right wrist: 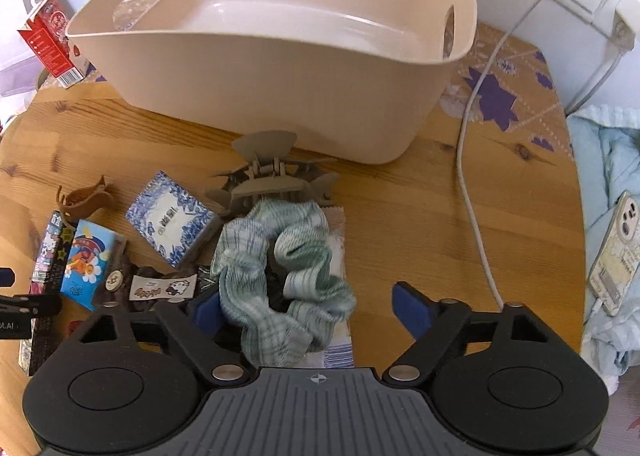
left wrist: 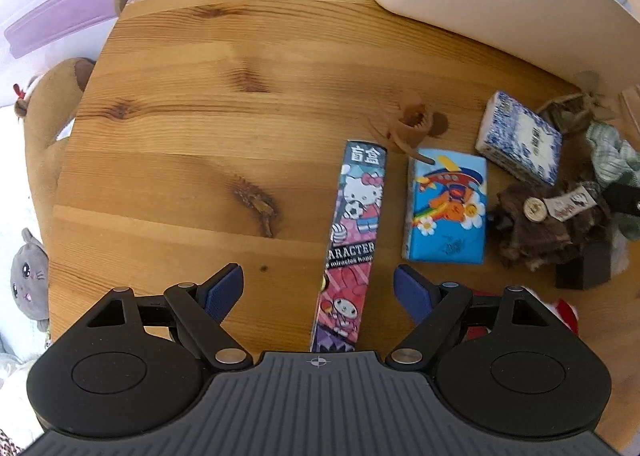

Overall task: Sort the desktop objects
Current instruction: 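Reach the left tool to the Hello Kitty strip while the right tool reaches the green scrunchie, then grasp and lift the strip with the left tool while the right tool lifts the scrunchie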

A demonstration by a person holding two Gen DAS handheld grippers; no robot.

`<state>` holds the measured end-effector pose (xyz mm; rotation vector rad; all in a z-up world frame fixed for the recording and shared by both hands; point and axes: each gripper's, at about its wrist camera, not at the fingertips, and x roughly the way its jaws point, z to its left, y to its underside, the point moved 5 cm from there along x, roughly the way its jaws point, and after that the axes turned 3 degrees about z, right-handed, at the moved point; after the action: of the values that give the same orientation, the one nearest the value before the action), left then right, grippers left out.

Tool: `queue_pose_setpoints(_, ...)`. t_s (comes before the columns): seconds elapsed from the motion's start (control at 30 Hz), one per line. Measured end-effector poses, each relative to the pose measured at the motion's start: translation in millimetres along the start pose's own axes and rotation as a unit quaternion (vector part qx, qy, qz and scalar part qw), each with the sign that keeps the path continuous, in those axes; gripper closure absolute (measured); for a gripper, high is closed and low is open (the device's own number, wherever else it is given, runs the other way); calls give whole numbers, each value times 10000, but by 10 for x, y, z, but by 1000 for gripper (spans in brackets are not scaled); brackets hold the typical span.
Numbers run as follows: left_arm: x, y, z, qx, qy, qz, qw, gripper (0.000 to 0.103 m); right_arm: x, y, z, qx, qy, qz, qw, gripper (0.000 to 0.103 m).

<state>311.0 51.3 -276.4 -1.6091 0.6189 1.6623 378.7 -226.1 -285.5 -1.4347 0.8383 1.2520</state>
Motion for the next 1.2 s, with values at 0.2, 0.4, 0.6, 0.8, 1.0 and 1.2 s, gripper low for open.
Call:
queue_pose_setpoints(0.2,61,-27,-7,29,117,-52,9999,24,28,12,-75,144,-276,-48,9995,23)
queue_pose_setpoints(0.4,85,-36,23,38,135,-120,9998,43,3,27,-56,158,-504,-93,9986,37)
queue_pose_setpoints(0.6,67,-23,56,123,138,-191,9996,59,-16,48,-43,315,-656,-125,9973,53)
queue_pose_setpoints(0.8,48,6,32,243,146,-242,9993,76,-81,105,-69,553,-673,-187,9960,66)
queue_pose_setpoints(1.0,29,56,1,361,245,-237,9988,80,-189,170,-145,801,-592,-341,9944,74)
queue_pose_setpoints(1.2,-42,97,-3,424,306,-323,9981,80,-285,225,-160,899,-546,-439,9935,79)
